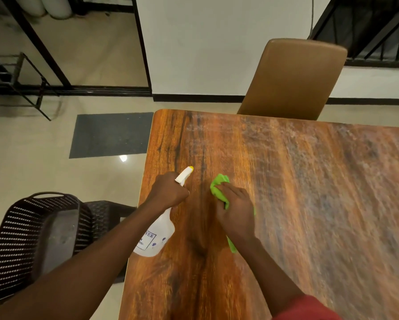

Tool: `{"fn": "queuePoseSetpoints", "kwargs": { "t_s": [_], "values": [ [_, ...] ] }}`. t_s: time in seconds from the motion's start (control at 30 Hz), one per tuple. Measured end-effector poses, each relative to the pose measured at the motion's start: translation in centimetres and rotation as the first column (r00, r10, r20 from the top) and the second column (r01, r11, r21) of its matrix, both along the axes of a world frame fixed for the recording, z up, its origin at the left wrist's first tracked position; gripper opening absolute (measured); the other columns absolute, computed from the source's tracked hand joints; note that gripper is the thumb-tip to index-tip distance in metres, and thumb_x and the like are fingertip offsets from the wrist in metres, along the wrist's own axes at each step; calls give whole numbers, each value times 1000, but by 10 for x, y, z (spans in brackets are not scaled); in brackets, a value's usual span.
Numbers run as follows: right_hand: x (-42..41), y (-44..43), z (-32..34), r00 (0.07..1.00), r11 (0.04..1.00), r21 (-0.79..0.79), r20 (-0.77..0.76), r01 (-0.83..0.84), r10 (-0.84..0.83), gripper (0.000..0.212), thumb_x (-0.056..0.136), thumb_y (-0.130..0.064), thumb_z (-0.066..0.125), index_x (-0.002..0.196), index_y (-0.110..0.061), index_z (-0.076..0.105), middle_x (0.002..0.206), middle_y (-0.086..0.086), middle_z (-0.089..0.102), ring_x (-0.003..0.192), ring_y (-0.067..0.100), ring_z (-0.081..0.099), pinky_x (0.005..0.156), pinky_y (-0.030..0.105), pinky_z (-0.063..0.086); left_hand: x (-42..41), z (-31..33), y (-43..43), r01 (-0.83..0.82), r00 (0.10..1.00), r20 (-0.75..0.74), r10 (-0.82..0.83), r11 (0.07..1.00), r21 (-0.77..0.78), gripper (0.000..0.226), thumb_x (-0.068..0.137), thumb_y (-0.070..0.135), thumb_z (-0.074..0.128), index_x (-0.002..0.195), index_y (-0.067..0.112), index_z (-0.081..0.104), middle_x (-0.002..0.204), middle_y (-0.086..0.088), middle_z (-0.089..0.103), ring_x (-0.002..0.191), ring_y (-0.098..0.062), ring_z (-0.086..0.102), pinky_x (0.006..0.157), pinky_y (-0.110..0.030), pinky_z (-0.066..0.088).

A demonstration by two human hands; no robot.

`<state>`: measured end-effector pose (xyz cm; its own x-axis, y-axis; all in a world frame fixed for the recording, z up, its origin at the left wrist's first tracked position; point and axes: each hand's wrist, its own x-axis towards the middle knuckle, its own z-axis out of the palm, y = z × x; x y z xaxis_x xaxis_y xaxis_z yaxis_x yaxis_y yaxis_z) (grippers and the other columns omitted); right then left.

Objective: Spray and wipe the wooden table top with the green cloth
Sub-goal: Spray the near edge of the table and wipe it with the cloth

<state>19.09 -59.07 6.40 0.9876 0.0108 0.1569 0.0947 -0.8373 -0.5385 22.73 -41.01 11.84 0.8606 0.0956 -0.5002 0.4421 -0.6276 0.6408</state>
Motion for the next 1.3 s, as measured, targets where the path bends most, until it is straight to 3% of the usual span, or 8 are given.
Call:
{"fn": "queuePoseSetpoints", "kwargs": {
  "t_s": [0.1,0.23,0.47,0.73,0.97,1.1,1.2,1.3],
  "values": [
    [15,-7,10,998,1000,9,65,20,-21,38,73,-11,60,110,-15,71,113,2,69,99,23,59,83,32,48,13,8,-5,-10,1000,22,10,1000,9,35,83,12,69,115,5,58,95,-13,59,80,-28,61,68,-35,54],
    [9,-7,7,999,999,-23,26,-36,36,39,72,-8,67,110,-16,71,111,1,69,99,22,59,80,37,54,36,22,-12,-53,996,70,54,998,-15,16,83,10,65,96,4,58,84,-17,59,63,-30,58,62,-37,51],
    [-6,0,0,998,997,-38,-33,-61,60,44,71,-7,71,113,-19,70,113,-2,68,100,19,59,81,29,49,69,41,-19,-40,985,167,37,999,14,23,83,10,65,104,4,59,94,-15,60,79,-29,59,66,-36,49],
    [2,-4,4,1000,1000,21,-8,-12,12,42,72,-5,69,112,-16,70,113,0,69,99,20,59,83,27,46,48,35,-14,55,998,13,-55,998,44,15,81,9,64,92,4,54,82,-12,56,71,-25,55,54,-27,37],
    [15,-10,7,999,999,49,44,19,-21,41,71,-4,70,111,-14,71,112,1,69,100,22,60,84,27,45,18,15,-8,154,977,-159,-145,987,42,40,84,10,66,121,2,51,91,-12,55,57,-19,57,48,-24,46],
    [-13,7,-2,993,993,24,7,-118,118,43,69,-13,68,112,-17,69,114,0,67,103,22,60,86,36,51,18,11,1,96,991,-96,-91,994,52,38,79,12,71,113,3,56,97,-11,60,66,-21,60,50,-24,46],
    [-38,23,-16,953,949,-88,-55,-302,298,46,69,-24,64,115,-26,66,117,-9,65,105,16,56,83,34,51,25,10,6,30,999,-35,-29,999,37,27,77,11,69,101,3,59,97,-15,63,78,-26,59,56,-27,42],
    [-26,27,-27,928,910,-180,-57,-372,368,46,72,-30,63,117,-27,65,120,-11,64,105,13,53,85,32,50,32,10,11,-6,1000,-6,6,1000,22,34,78,13,69,108,1,58,95,-15,59,79,-26,57,50,-25,34]
  ]
}}
